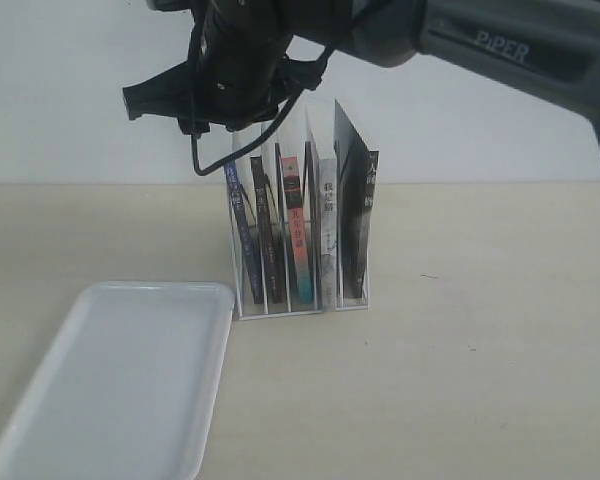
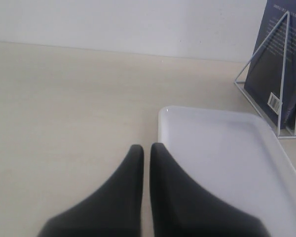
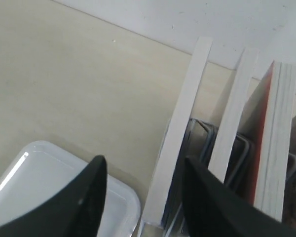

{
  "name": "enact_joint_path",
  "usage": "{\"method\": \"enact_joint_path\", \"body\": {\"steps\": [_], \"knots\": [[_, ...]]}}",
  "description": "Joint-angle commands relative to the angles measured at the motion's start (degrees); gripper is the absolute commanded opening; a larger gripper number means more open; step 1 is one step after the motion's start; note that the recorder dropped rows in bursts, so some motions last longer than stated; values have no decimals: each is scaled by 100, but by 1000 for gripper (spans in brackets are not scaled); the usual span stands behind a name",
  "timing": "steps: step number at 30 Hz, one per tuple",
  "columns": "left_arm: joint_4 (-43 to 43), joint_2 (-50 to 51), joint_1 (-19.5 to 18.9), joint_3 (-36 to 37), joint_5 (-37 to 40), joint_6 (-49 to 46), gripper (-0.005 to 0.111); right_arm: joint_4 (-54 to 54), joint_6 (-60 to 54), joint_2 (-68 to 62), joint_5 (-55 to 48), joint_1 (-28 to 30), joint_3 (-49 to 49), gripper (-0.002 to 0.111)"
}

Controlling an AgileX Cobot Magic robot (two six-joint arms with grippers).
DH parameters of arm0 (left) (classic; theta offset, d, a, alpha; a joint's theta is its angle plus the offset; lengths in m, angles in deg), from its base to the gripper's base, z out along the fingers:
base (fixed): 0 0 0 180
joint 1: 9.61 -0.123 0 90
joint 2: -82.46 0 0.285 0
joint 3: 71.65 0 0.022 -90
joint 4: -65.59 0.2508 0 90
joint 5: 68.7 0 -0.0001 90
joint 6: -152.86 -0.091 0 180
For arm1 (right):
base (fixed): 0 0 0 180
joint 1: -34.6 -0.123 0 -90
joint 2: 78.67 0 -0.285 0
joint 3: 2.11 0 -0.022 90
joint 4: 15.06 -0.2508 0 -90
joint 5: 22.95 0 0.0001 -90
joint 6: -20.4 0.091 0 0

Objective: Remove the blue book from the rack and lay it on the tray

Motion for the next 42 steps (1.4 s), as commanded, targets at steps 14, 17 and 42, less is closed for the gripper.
{"method": "enact_joint_path", "body": {"steps": [14, 17, 42], "knots": [[-21, -19, 23, 23, -10, 41, 4, 437, 189, -271, 112, 6, 43, 31], [-21, -19, 23, 23, -10, 41, 4, 437, 189, -271, 103, 6, 43, 34], [-21, -19, 23, 23, -10, 41, 4, 418, 357, -543, 84, 56, 43, 39]]}}
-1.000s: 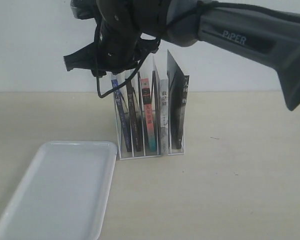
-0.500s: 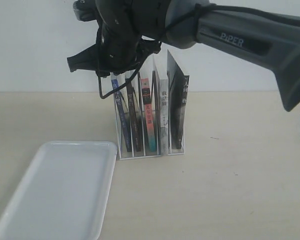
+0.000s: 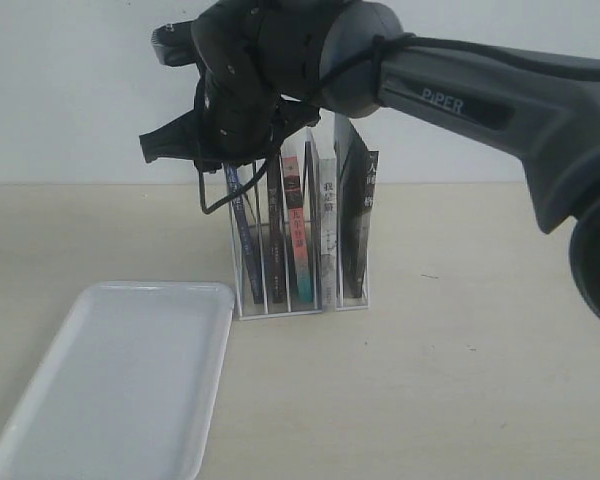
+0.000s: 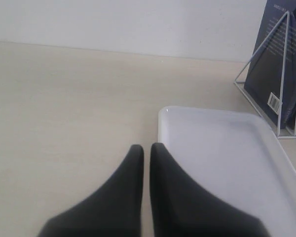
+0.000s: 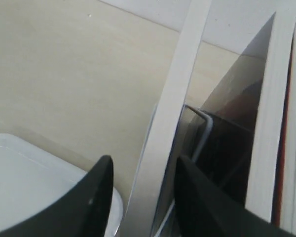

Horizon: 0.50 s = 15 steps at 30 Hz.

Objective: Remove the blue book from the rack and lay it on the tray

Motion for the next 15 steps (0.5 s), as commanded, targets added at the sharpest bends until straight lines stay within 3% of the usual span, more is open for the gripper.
{"method": "enact_joint_path", "body": {"steps": [1, 8, 15], "knots": [[-21, -19, 23, 23, -10, 41, 4, 37, 50, -30, 22, 31, 30, 39], [-21, -19, 23, 23, -10, 41, 4, 37, 50, -30, -53, 31, 30, 18], [-21, -19, 23, 23, -10, 41, 4, 37, 100, -30, -53, 31, 30, 17]]}}
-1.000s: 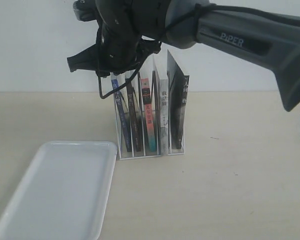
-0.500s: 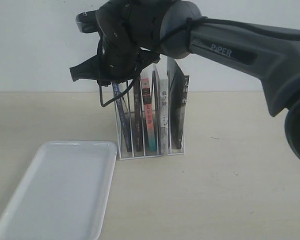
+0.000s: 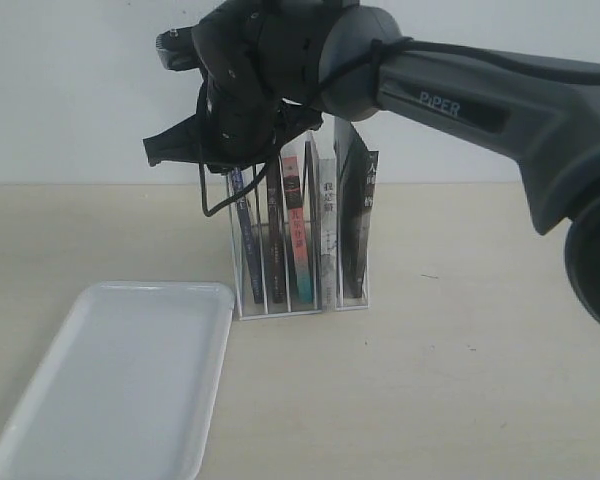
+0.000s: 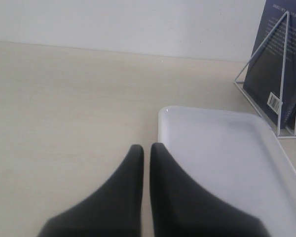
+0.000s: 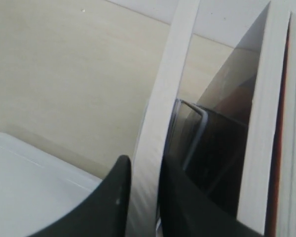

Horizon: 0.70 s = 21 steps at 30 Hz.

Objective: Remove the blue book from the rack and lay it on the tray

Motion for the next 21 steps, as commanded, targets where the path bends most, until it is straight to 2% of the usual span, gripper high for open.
{"method": "enact_joint_path", "body": {"steps": [1, 6, 9, 21], "knots": [[-21, -19, 23, 23, -10, 41, 4, 14, 52, 16, -10, 20, 30, 17], [-21, -19, 23, 23, -10, 41, 4, 26, 135, 16, -10, 20, 30, 15], [-21, -19, 23, 23, -10, 41, 4, 37, 138, 16, -22, 20, 30, -1], [-21, -19, 23, 23, -10, 41, 4, 348, 150, 323, -183, 20, 30, 0]]}}
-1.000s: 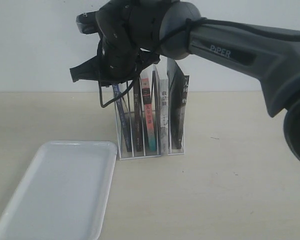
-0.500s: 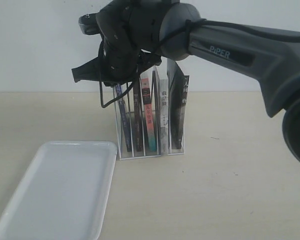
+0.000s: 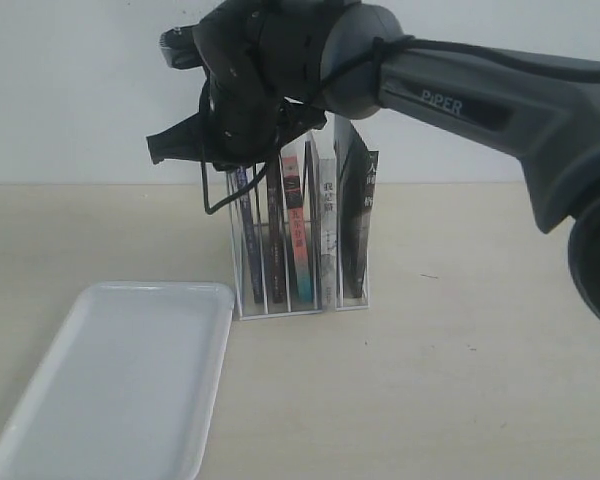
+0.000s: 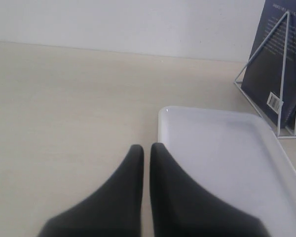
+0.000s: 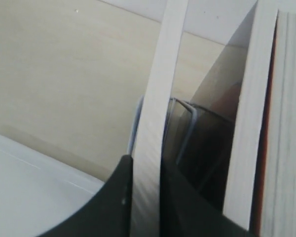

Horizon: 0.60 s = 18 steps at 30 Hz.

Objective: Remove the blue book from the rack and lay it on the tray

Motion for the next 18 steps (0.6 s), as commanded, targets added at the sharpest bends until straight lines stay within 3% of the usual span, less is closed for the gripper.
{"method": "enact_joint_path", "body": {"steps": [1, 18], "knots": [[-21, -19, 23, 23, -10, 41, 4, 317, 46, 329, -154, 10, 30, 0], [-21, -19, 23, 23, -10, 41, 4, 482, 74, 982, -189, -111, 30, 0]]}}
